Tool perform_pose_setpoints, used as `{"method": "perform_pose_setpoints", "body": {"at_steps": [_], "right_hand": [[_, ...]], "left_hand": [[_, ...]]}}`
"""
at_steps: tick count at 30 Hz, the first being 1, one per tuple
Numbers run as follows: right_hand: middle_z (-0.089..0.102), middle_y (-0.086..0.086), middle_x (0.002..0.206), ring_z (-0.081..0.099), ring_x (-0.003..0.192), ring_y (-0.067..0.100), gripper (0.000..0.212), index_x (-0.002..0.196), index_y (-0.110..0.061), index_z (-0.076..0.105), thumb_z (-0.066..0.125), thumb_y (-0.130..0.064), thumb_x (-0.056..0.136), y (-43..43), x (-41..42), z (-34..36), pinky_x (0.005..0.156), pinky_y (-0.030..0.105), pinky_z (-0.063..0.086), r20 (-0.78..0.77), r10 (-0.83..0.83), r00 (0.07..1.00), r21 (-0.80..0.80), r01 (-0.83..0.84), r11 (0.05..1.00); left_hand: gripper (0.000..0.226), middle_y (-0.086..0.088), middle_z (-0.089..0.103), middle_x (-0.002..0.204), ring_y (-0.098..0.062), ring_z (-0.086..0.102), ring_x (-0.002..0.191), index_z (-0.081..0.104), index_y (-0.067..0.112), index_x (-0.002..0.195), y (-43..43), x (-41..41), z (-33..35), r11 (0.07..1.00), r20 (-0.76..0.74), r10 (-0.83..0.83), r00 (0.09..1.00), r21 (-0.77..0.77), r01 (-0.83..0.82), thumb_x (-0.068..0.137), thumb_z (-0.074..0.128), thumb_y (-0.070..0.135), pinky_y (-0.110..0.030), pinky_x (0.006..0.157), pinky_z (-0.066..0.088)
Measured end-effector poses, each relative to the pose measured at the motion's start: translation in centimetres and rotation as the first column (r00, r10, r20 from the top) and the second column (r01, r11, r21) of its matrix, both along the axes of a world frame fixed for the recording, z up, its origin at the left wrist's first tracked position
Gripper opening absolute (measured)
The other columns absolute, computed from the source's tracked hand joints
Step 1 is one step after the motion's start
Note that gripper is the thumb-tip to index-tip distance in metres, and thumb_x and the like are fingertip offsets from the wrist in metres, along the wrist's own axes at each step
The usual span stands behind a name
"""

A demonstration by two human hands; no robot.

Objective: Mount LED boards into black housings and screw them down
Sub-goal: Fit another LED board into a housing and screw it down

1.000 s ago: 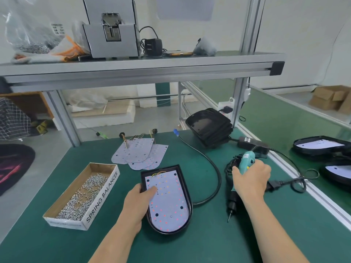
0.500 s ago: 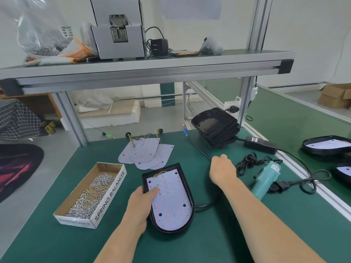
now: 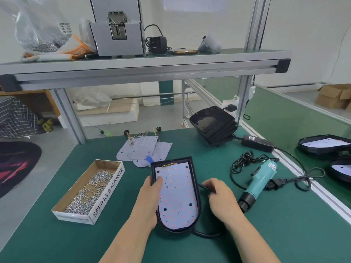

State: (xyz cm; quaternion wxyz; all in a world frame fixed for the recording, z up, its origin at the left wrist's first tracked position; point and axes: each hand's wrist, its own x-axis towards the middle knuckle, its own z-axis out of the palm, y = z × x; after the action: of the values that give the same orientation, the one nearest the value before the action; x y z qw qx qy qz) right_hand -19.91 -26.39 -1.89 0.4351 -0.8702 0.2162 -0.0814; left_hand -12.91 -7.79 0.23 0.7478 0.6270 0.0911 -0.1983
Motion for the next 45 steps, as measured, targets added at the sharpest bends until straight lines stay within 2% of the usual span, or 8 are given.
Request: {"method": "perform_pose_setpoints", "body": {"at_steps": [10, 14, 16, 20, 26, 33, 38, 45], "right_hand": [[0.059, -0.002, 0.068, 0.046, 0.053, 0.008, 0.026, 0.081, -0.01, 0.065, 0.041, 0.0, 0.087, 0.4, -1.1, 2.2, 0.046, 0.018, 0.026, 0.149, 0.032, 0.988, 0.534, -0.108, 0.838], [0.064, 0.016, 0.096, 0.057, 0.077, 0.029, 0.072, 0.111, -0.006, 0.065, 0.036, -0.07, 0.094, 0.9, -1.2, 1.9, 0.064, 0.04, 0.044, 0.205, 0.199, 0.958, 0.656, -0.286, 0.699], [0.062, 0.015, 0.137, 0.055, 0.127, 0.041, 0.071, 0.13, -0.026, 0.066, 0.033, -0.077, 0.093, 0.9, -1.3, 1.8, 0.105, 0.061, 0.041, 0.243, 0.246, 0.938, 0.708, -0.345, 0.616], [0.066, 0.005, 0.135, 0.061, 0.127, 0.024, 0.059, 0.135, -0.016, 0.064, 0.067, -0.052, 0.087, 0.3, -1.5, 1.8, 0.105, 0.041, 0.049, 0.284, 0.248, 0.926, 0.768, -0.374, 0.519], [0.071, 0.017, 0.121, 0.069, 0.113, 0.035, 0.051, 0.124, -0.002, 0.066, 0.072, -0.004, 0.074, 0.4, -1.5, 1.4, 0.102, 0.047, 0.052, 0.265, 0.201, 0.943, 0.751, -0.332, 0.57], [0.073, 0.014, 0.118, 0.069, 0.111, 0.035, 0.052, 0.122, 0.001, 0.066, 0.074, -0.005, 0.071, 0.2, -1.6, 2.6, 0.103, 0.051, 0.052, 0.338, -0.003, 0.941, 0.755, -0.269, 0.598], [0.074, 0.014, 0.115, 0.071, 0.108, 0.033, 0.052, 0.119, 0.0, 0.068, 0.073, -0.005, 0.067, -1.9, -2.1, 5.0, 0.098, 0.046, 0.055, 0.416, -0.183, 0.891, 0.781, -0.246, 0.574], [0.074, 0.014, 0.117, 0.068, 0.112, 0.036, 0.052, 0.123, -0.001, 0.065, 0.078, 0.002, 0.072, -8.8, -3.1, 8.8, 0.102, 0.051, 0.051, 0.432, -0.476, 0.766, 0.827, -0.126, 0.548]], "left_hand": [[0.026, -0.019, 0.075, 0.106, -0.034, 0.075, 0.084, 0.059, 0.004, 0.12, -0.1, 0.6, 1.2, 0.949, -0.103, -0.111, 0.988, -0.306, 0.075, 0.097, 0.05, -0.003, -0.045, 0.064, 0.06], [0.038, -0.023, 0.073, 0.11, -0.037, 0.075, 0.088, 0.062, 0.0, 0.122, -0.6, 0.4, 1.8, 0.915, -0.101, -0.267, 0.958, -0.337, 0.22, 0.085, 0.055, -0.004, -0.045, 0.064, 0.061], [0.037, -0.023, 0.072, 0.114, -0.039, 0.073, 0.096, 0.061, 0.0, 0.123, -1.1, 0.2, 1.9, 0.912, -0.061, -0.299, 0.952, -0.313, 0.267, 0.088, 0.053, -0.004, -0.047, 0.071, 0.061], [0.039, -0.018, 0.072, 0.117, -0.039, 0.07, 0.104, 0.054, 0.006, 0.129, -1.7, -0.3, 2.2, 0.95, 0.116, -0.265, 0.957, -0.138, 0.279, 0.094, 0.05, -0.01, -0.051, 0.082, 0.059], [0.048, -0.01, 0.069, 0.116, -0.029, 0.07, 0.096, 0.039, 0.029, 0.123, -2.5, -0.6, 2.0, 0.982, 0.301, -0.171, 0.938, 0.128, 0.138, 0.093, 0.064, 0.001, -0.048, 0.086, 0.058], [0.05, -0.006, 0.077, 0.106, -0.019, 0.074, 0.098, 0.023, 0.063, 0.14, -2.4, -0.5, 0.9, 0.952, 0.268, 0.123, 0.956, -0.305, -0.037, 0.097, 0.049, 0.056, -0.047, 0.085, 0.051], [0.02, 0.0, 0.076, 0.099, -0.014, 0.073, 0.093, 0.055, 0.022, 0.12, -2.8, 0.0, -2.8, 0.978, 0.375, 0.002, 0.927, 0.19, -0.079, 0.106, 0.045, 0.03, -0.038, 0.092, 0.047], [0.022, 0.024, 0.072, 0.083, 0.003, 0.065, 0.079, 0.068, 0.037, 0.087, -3.6, 0.3, -4.7, 0.8, 0.585, -0.267, 0.766, 0.577, -0.162, 0.089, 0.07, 0.016, -0.007, 0.075, 0.042]]}}
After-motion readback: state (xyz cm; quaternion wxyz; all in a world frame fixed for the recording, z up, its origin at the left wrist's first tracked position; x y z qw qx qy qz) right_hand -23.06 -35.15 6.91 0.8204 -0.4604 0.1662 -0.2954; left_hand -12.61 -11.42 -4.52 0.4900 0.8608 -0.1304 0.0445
